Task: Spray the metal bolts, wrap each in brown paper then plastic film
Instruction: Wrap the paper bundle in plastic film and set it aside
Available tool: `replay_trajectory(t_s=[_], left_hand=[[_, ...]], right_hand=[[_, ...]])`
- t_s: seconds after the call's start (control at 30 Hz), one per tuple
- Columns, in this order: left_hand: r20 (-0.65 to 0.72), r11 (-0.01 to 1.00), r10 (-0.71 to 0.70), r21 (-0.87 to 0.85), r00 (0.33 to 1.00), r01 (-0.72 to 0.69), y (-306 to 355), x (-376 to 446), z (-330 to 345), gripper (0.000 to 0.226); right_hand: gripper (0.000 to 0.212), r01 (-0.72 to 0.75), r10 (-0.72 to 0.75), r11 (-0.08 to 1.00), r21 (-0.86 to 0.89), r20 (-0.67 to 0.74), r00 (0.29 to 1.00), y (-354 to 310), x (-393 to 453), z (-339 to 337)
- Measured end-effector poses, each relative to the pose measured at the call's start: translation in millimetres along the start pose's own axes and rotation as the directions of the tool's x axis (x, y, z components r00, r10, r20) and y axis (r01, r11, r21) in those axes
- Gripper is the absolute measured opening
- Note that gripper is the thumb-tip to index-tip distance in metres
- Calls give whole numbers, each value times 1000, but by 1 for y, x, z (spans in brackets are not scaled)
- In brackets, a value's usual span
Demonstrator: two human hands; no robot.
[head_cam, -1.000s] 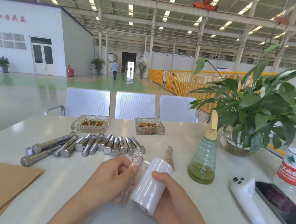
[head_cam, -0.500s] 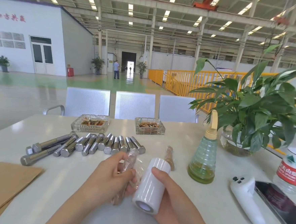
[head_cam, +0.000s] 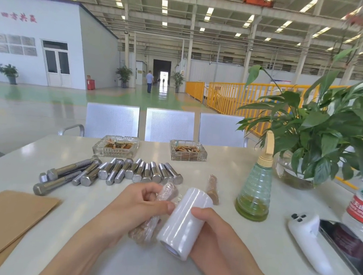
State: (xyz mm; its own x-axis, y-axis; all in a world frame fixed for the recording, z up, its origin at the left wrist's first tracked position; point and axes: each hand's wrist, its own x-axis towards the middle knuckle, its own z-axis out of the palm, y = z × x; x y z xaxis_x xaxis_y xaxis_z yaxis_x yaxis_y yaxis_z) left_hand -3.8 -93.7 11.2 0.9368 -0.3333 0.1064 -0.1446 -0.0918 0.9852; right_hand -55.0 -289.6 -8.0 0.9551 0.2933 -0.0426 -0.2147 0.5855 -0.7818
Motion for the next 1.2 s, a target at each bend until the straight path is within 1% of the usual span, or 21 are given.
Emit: replay_trajectory(t_s=[0.07, 0.13, 0.23, 0.3, 0.33, 0.4, 0.47, 0.5, 0.53, 0.57, 0.6, 0.67, 0.7, 0.73, 0.8, 0.83, 0.93, 1.03, 1.1, 1.13, 1.2], left_hand=[[20, 1000, -1, -13, 1000, 2, -1, 0, 3, 42], [12, 1000, 30, -7, 999, -30, -2, -2, 5, 38], [13, 997, 67, 28, 998, -68, -3, -2, 12, 22], [-9, 990, 125, 61, 992, -125, -5, -1, 15, 11], [-37, 985, 156, 86, 987, -152, -6, 0, 16, 6], [-88, 970, 198, 159, 976, -183, -8, 1, 17, 5], [-117, 934, 248, 294, 962, -205, -9, 2, 19, 2], [-117, 915, 269, 341, 956, -215, -9, 1, 21, 5], [-109, 908, 278, 354, 954, -224, -8, 0, 22, 8], [-91, 916, 271, 331, 958, -228, -7, -1, 22, 11], [-69, 941, 235, 266, 969, -209, -4, -2, 23, 12], [-34, 996, 72, 61, 997, -70, 0, -4, 21, 14], [-18, 1000, 1, -13, 1000, -2, 1, -4, 18, 17], [0, 999, -23, -34, 1000, 23, 2, -3, 14, 19], [60, 1000, 4, -6, 998, -3, 3, -2, 10, 18], [86, 1000, 16, -15, 996, -14, 3, -2, 10, 19], [109, 996, -17, -88, 994, 27, 5, -4, 11, 27], [102, 989, -82, -117, 991, 94, 6, -4, 14, 34], [143, 985, -105, -120, 984, 123, 7, -6, 16, 47], [175, 987, -93, -112, 980, 114, 7, -6, 17, 53], [200, 994, -52, -81, 978, 70, 8, -6, 18, 52]], right_hand=[[58, -3, 3, 1000, -26, -2, 1000, 1, 0, 2], [64, -8, 8, 1000, -23, 7, 1000, 1, -1, 3], [64, -6, 5, 1000, 8, 49, 999, 0, -3, 2], [62, -1, 0, 1000, 11, 58, 998, -1, -3, 0], [61, 6, -6, 1000, 7, 66, 998, -1, -4, 1], [59, 35, -33, 999, -30, 75, 997, -1, -4, 3], [63, 58, -53, 995, -77, 63, 997, 2, -1, 3], [63, 64, -59, 992, -109, 52, 997, 3, 0, 3], [62, 68, -63, 988, -140, 42, 997, 4, 1, 3], [60, 70, -65, 984, -164, 39, 997, 5, 2, 3], [58, 69, -63, 982, -175, 40, 997, 5, 2, 2], [58, 70, -66, 982, -174, 29, 997, 4, 3, -2], [61, 77, -75, 982, -170, 16, 997, 3, 4, -4], [66, 87, -88, 982, -167, -2, 996, 2, 4, -6], [72, 103, -107, 980, -168, -15, 994, -1, 4, -9], [73, 105, -107, 980, -170, -2, 994, -1, 3, -10], [71, 94, -86, 984, -154, 55, 995, 0, 2, -11], [61, 108, -93, 977, -181, 88, 992, 1, 4, -7], [52, 118, -99, 959, -259, 86, 991, 1, 5, -6], [47, 126, -102, 947, -294, 96, 990, 1, 5, -7], [37, 154, -111, 923, -352, 140, 984, 1, 3, -8]])
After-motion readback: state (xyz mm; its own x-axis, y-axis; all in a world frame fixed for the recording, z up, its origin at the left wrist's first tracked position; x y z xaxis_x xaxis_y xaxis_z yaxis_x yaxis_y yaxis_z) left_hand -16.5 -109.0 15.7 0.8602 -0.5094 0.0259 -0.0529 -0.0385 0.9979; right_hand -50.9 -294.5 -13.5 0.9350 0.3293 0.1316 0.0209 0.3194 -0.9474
